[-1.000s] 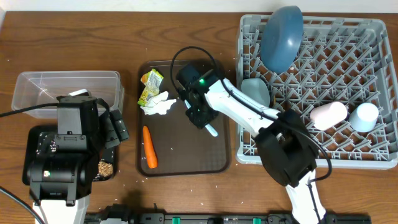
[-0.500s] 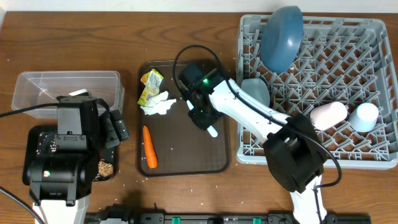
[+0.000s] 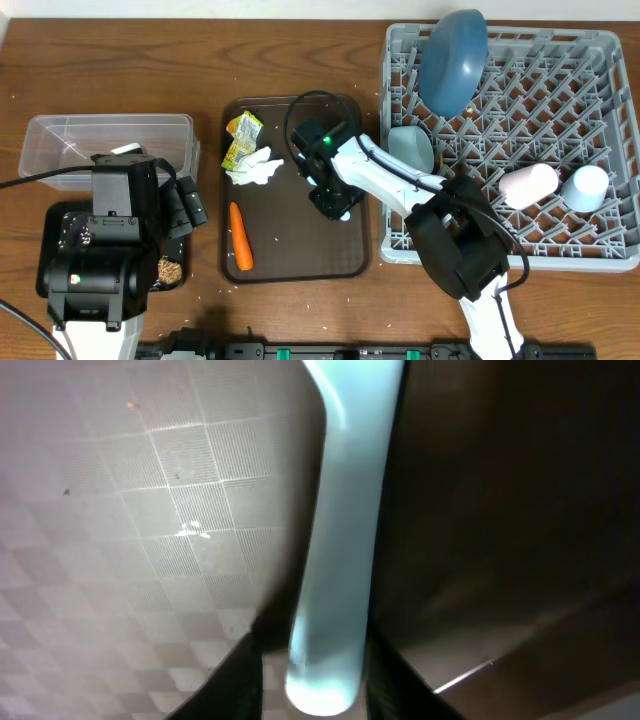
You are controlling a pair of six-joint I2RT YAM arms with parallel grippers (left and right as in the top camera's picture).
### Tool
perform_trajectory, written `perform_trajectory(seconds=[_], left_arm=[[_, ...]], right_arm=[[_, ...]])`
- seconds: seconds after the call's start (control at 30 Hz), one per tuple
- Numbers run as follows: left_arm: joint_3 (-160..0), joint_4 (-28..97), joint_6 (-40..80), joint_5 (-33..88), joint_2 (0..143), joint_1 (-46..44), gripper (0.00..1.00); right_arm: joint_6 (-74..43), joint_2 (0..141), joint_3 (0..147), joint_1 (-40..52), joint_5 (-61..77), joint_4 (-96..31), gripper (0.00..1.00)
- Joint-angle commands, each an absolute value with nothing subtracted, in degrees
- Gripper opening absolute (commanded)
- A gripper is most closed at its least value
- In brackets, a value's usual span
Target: Sort waste into correct bins and load items into the dishwasher rack
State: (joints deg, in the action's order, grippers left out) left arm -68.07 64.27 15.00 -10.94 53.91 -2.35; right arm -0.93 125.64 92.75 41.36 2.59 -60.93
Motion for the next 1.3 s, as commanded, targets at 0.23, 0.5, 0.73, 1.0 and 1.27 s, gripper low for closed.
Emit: perform_trajectory(seconds=[0.23,0.5,0.73,1.0,1.27], left_arm=[[-68.9,64.4,15.3,-11.9,53.9,-2.3,0.98],[-68.9,64.4,15.3,-11.9,53.9,-2.3,0.98],[-68.9,64.4,15.3,-11.9,53.9,-2.3,0.98],[-68.9,64.4,15.3,-11.9,53.9,-2.3,0.98],[-68.9,64.4,15.3,-11.9,53.9,-2.3,0.98]], right_arm=[[-1.3,127.9,92.2,40.5,-0.5,-62.7,0.12],[-1.2,127.4,93.6,40.5,-0.7,-64.2,0.09],[-1.2,123.6,95.2,40.5,-0.6,-65.2,0.09],[-1.7,116.5,95.3,40.5,-0.6,-65.5,0.11],[1.8,117.5,93.0,40.5,0.7,-65.4,0.38]])
